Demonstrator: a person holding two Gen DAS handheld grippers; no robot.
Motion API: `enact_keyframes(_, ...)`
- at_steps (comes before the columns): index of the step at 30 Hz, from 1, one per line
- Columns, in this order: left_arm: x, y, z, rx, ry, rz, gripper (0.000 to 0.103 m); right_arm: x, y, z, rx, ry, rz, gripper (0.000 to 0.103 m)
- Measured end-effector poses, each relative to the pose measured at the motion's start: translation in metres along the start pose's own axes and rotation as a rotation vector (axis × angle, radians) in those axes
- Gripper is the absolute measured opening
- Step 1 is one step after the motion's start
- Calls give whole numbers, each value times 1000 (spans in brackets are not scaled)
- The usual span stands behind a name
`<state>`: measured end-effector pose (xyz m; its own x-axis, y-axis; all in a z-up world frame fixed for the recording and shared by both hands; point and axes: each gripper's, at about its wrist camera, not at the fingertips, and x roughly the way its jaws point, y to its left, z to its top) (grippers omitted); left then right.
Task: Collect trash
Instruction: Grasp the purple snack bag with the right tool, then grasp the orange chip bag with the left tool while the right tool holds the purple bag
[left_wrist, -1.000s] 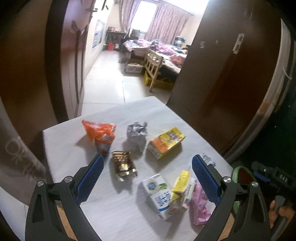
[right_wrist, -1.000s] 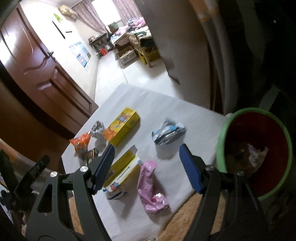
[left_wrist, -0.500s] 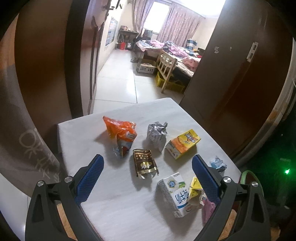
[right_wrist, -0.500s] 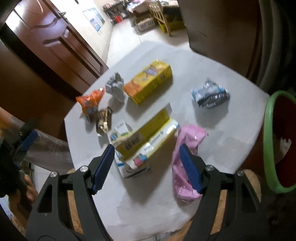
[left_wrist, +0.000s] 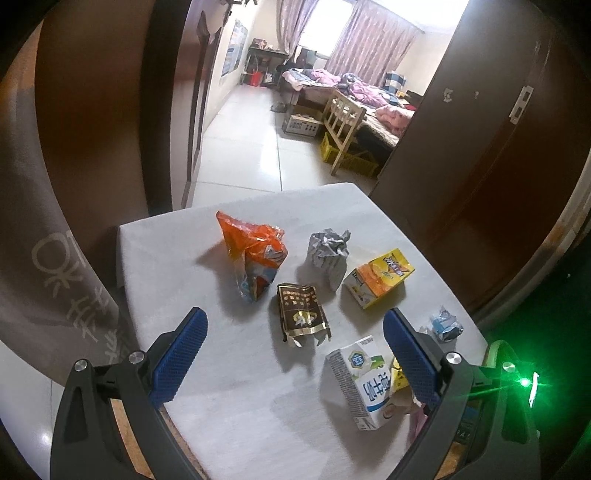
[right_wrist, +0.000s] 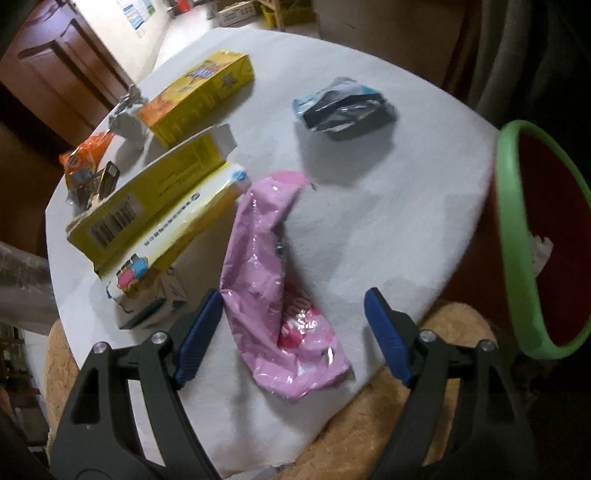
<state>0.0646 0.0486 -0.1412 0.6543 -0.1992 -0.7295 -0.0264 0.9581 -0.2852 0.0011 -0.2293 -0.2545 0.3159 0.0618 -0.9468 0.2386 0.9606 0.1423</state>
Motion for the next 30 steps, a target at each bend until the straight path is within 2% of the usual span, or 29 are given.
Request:
enact_keyframes(3, 5, 2, 0, -6, 11, 15, 92, 2, 8, 1, -54, -9, -25, 77)
enact_keyframes(4, 6, 3, 0, -7, 15, 18, 92, 4, 12, 1, -76, -5, -29, 69)
enact_keyframes(5, 9, 3, -1, -8, 22, 21, 92, 7, 14, 1, -89, 12, -17, 52)
enact_keyframes(7, 14, 6, -1, -15, 34, 26, 92, 15, 17, 0, -84, 42, 33, 30)
enact_keyframes(8, 19, 9, -2, -25, 46, 25, 91, 15, 16, -2, -75, 40, 58, 29)
enact_keyframes(9, 23, 12, -2, -36, 60, 21, 91, 8, 13, -2, -57, 1, 96, 28)
enact_keyframes(14, 53, 24, 7, -83, 93, 48, 90, -31, 4, 6, -11, -165, 157, 27)
enact_keyframes(18, 86, 29, 25, -81, 112, 105, 90, -49, -6, 9, 35, -233, 198, 27)
enact_keyframes(20, 103, 31, 35, -88, 119, 96, 90, -52, -9, 10, 49, -264, 208, 27)
enact_keyframes(23, 126, 34, 48, -93, 112, 96, 90, -53, -12, 11, 68, -275, 234, 27)
enact_keyframes(30, 179, 31, 65, -102, 185, 130, 90, -44, -15, 15, 76, -235, 269, 27)
